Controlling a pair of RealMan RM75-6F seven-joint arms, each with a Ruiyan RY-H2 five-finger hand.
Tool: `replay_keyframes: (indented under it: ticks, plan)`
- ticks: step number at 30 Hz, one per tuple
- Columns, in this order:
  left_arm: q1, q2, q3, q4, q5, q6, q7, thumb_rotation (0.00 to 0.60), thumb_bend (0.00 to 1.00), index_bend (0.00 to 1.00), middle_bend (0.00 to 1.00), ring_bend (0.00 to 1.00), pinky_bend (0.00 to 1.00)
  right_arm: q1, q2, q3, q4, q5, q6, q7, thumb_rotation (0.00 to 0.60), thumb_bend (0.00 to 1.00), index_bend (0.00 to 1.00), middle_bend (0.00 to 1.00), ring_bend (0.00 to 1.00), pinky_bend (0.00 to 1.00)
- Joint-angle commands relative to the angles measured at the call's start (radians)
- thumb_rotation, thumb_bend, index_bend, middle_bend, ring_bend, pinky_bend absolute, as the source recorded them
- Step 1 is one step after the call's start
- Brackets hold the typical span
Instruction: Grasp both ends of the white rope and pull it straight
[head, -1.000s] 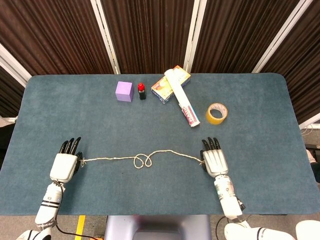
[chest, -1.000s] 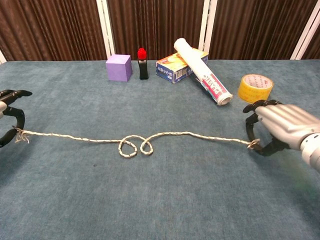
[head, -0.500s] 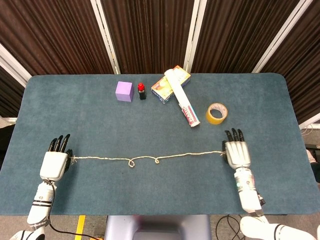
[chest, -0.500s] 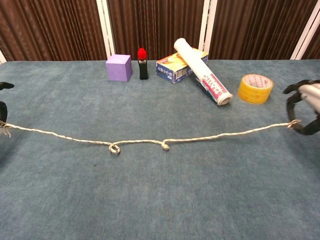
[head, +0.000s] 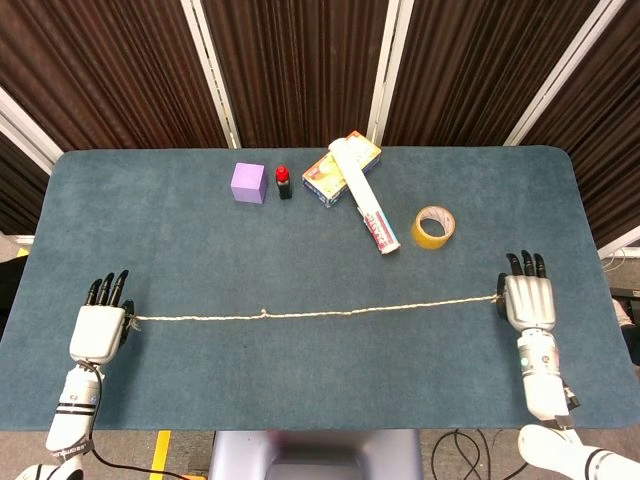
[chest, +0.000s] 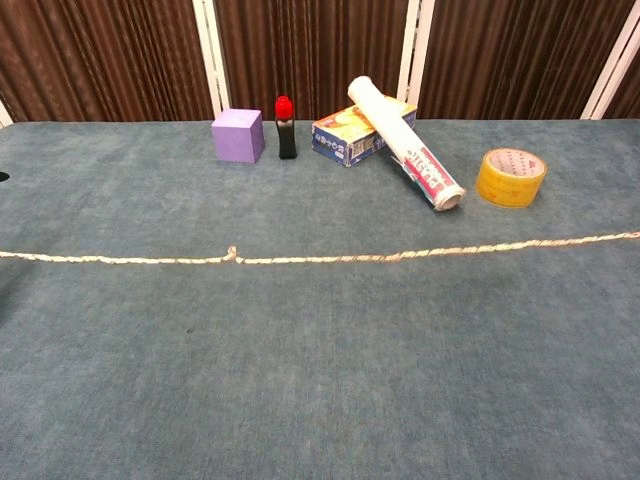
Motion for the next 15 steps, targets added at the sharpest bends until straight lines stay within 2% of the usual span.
replay_keyframes:
  ticks: [1, 15]
  plan:
    - [0.0, -0.002, 0.002, 0.002, 0.001, 0.0, 0.002, 0.6, 0.54, 0.61, 0.04, 0.0, 0.14, -0.004, 0.004, -0.003, 0.021, 0.004, -0.01, 0.017, 0.6, 0.68, 0.83, 0.23, 0.0, 0.0]
    - [-0.006, -0.028, 0.008, 0.049, -0.011, -0.041, 0.0, 0.6, 0.54, 0.61, 0.04, 0.0, 0.14, 0.0, -0.026, -0.015, 0.118, 0.022, -0.047, 0.035, 0.6, 0.68, 0.83, 0.23, 0.0, 0.0]
